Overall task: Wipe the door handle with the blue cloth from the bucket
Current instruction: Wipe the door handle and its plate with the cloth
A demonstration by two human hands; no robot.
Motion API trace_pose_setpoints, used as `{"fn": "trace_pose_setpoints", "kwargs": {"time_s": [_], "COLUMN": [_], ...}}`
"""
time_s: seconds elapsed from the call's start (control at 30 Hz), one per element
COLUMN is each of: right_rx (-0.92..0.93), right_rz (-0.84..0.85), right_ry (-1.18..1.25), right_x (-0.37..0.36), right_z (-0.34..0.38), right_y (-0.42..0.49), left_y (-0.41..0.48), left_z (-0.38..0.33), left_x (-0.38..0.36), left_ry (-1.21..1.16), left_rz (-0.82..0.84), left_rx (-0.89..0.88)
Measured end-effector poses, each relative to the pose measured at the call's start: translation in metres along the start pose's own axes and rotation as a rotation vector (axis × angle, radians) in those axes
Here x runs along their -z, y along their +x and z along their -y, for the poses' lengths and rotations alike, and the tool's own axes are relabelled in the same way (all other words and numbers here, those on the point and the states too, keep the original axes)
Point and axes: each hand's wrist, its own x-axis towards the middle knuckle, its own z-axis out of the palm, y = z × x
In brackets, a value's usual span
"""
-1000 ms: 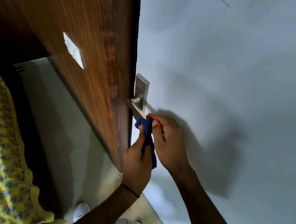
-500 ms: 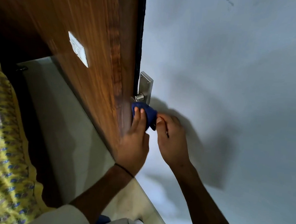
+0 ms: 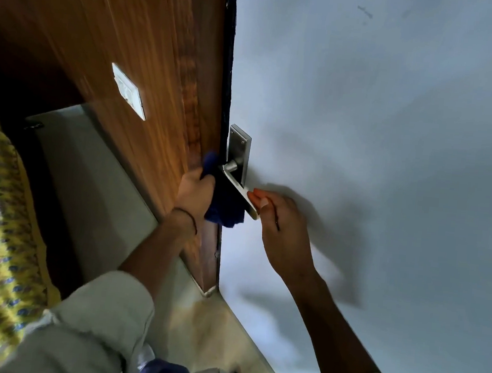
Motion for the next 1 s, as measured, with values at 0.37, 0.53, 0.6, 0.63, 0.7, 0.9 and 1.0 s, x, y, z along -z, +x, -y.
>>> {"fn": "trace_pose_setpoints", "kwargs": {"time_s": [0.37, 0.53, 0.6, 0.63, 0.7, 0.9, 1.0], "right_rx": [0.058, 0.041, 0.044, 0.050, 0.068, 0.108, 0.002], "right_rz": [0.016, 0.061, 0.076, 0.076, 0.062, 0.012, -0.047], "right_ry": [-0.079, -0.045, -0.060, -0.061, -0.059, 0.046, 0.185], "right_x": [-0.003, 0.002, 0.002, 0.002, 0.002, 0.001, -0.007], "right_z": [-0.008, -0.004, -0.006, -0.007, -0.010, -0.009, -0.007], "right_y": [0.000, -0.001, -0.002, -0.002, -0.003, -0.005, -0.021], "left_y": [-0.090, -0.051, -0.035, -0.032, -0.033, -0.075, -0.081], "left_z": [0.024, 0.009, 0.005, 0.003, 0.001, 0.012, 0.025], "left_x": [-0.028, -0.010, -0.003, -0.001, -0.005, -0.007, 0.013], "left_ry": [-0.555, -0.631, -0.658, -0.672, -0.719, -0.625, -0.533], "left_rz": [0.244, 0.167, 0.135, 0.110, 0.034, 0.033, 0.092], "left_rx": [0.401, 0.453, 0.465, 0.457, 0.417, 0.292, 0.298]}}
